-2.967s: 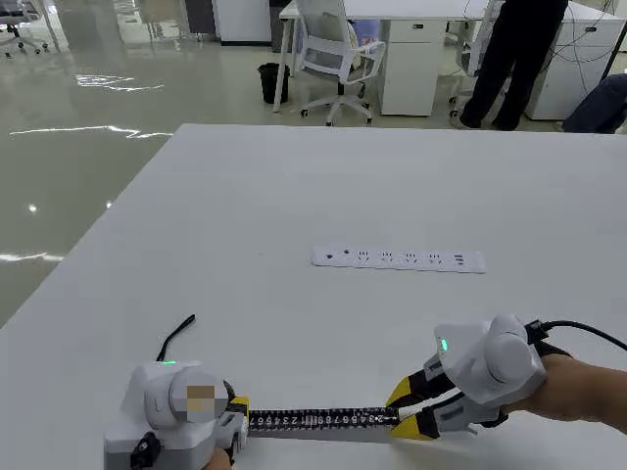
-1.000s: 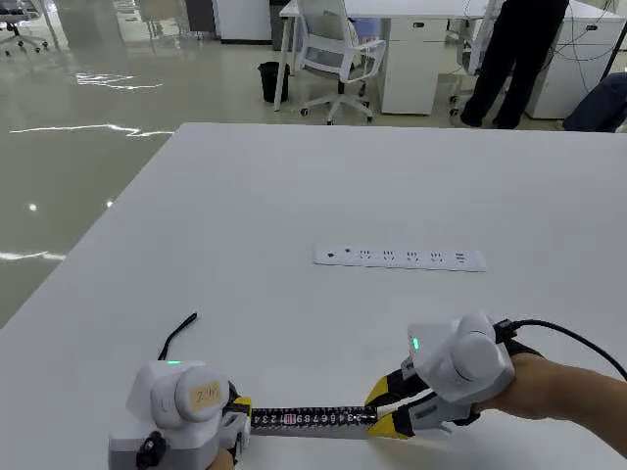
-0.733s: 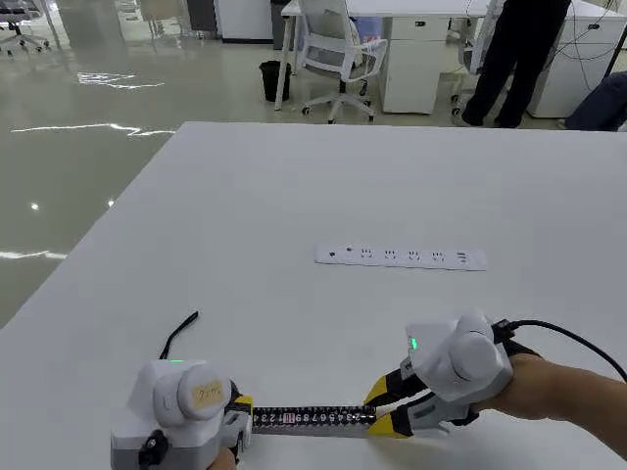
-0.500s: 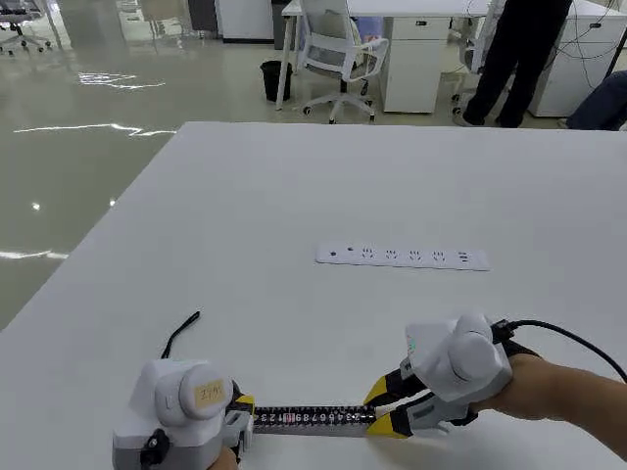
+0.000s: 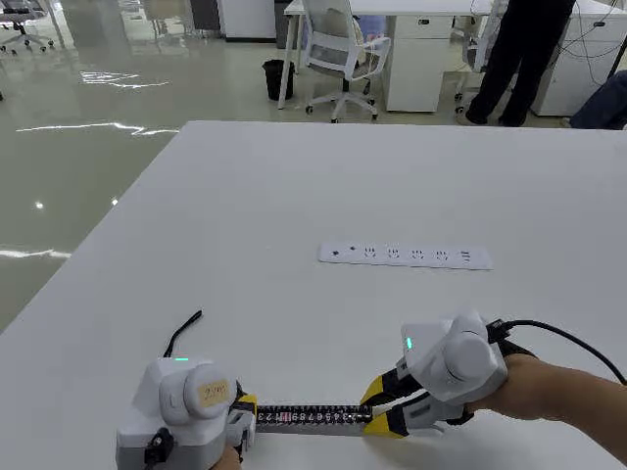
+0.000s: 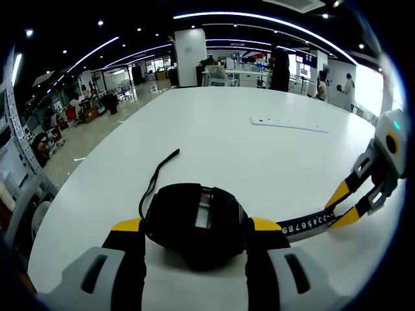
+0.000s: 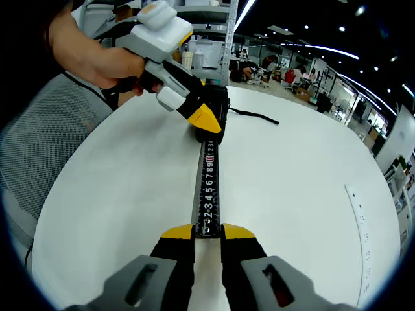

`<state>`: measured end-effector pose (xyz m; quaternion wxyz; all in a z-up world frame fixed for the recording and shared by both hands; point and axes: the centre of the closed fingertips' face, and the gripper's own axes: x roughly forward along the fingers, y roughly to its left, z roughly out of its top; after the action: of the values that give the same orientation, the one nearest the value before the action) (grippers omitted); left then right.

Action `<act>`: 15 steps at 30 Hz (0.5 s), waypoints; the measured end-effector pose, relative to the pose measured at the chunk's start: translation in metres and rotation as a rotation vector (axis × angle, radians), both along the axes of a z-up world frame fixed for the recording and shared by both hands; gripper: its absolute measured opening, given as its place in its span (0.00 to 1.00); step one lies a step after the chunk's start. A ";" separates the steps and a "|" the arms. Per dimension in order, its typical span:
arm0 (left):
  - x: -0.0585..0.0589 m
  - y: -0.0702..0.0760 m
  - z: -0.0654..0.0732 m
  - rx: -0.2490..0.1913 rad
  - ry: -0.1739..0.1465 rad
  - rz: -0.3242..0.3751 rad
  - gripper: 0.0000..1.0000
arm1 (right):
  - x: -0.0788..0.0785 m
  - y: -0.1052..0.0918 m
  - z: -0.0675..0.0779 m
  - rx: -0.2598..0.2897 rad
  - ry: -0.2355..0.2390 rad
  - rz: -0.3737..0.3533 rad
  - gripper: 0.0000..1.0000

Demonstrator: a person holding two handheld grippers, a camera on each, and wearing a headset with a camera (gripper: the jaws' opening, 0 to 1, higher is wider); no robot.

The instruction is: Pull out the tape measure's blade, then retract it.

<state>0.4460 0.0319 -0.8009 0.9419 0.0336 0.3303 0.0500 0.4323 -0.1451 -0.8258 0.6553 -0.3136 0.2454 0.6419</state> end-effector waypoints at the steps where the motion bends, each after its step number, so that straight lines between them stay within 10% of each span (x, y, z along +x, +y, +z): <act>1: 0.000 0.000 0.000 0.000 -0.001 -0.001 0.58 | 0.000 0.001 -0.001 -0.001 -0.001 0.002 0.14; 15: 0.000 0.000 -0.001 -0.001 0.000 -0.001 0.58 | 0.000 0.004 -0.002 -0.002 0.001 0.000 0.14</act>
<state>0.4457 0.0317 -0.8017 0.9420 0.0333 0.3301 0.0494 0.4325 -0.1413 -0.8283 0.6549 -0.3138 0.2462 0.6419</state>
